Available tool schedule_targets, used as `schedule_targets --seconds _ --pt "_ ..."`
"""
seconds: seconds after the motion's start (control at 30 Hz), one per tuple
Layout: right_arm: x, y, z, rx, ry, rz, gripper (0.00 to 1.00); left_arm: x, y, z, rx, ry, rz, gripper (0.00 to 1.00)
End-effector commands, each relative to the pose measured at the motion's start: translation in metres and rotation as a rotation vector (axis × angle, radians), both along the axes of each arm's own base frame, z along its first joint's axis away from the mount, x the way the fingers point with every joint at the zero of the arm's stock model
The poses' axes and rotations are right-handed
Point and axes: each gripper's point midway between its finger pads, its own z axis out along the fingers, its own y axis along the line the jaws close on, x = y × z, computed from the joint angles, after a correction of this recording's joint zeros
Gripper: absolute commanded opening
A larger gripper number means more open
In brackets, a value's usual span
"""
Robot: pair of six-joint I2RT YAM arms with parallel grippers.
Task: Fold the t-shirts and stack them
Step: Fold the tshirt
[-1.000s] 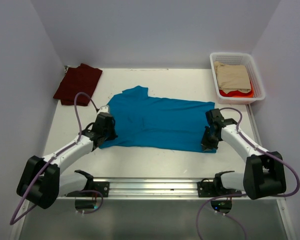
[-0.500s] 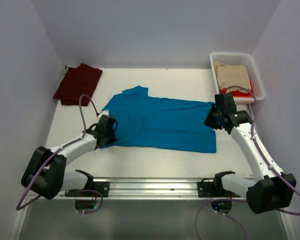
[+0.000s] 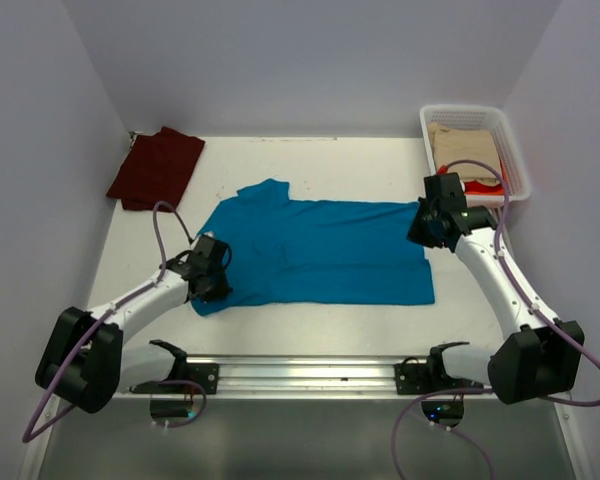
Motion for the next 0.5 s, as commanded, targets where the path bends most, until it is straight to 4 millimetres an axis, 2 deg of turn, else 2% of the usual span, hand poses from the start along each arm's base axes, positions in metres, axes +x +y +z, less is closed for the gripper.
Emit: schedule_targets --seconds 0.0,0.1,0.2,0.27,0.33,0.4,0.47 --pt "0.018 0.001 0.014 -0.013 -0.054 0.011 0.00 -0.040 -0.006 0.003 -0.046 0.133 -0.005 0.00" --pt "0.023 0.002 0.014 -0.014 -0.054 0.013 0.00 -0.044 -0.005 0.009 -0.039 0.133 -0.005 0.00" --pt "0.027 0.004 0.016 -0.006 -0.062 0.016 0.00 -0.035 -0.006 0.021 -0.040 0.096 -0.001 0.00" --pt "0.029 0.005 0.015 -0.002 -0.060 0.021 0.00 -0.014 -0.012 0.039 -0.058 0.002 -0.001 0.00" --pt "0.030 0.006 0.013 -0.004 -0.059 0.029 0.00 0.013 -0.022 0.072 -0.094 -0.130 -0.033 0.00" --pt "0.030 0.006 0.011 -0.009 -0.054 0.037 0.00 0.051 -0.035 0.115 -0.128 -0.308 -0.071 0.00" --pt "0.029 0.008 0.006 -0.002 -0.051 0.048 0.00 0.083 -0.032 0.142 -0.081 -0.434 -0.073 0.17"
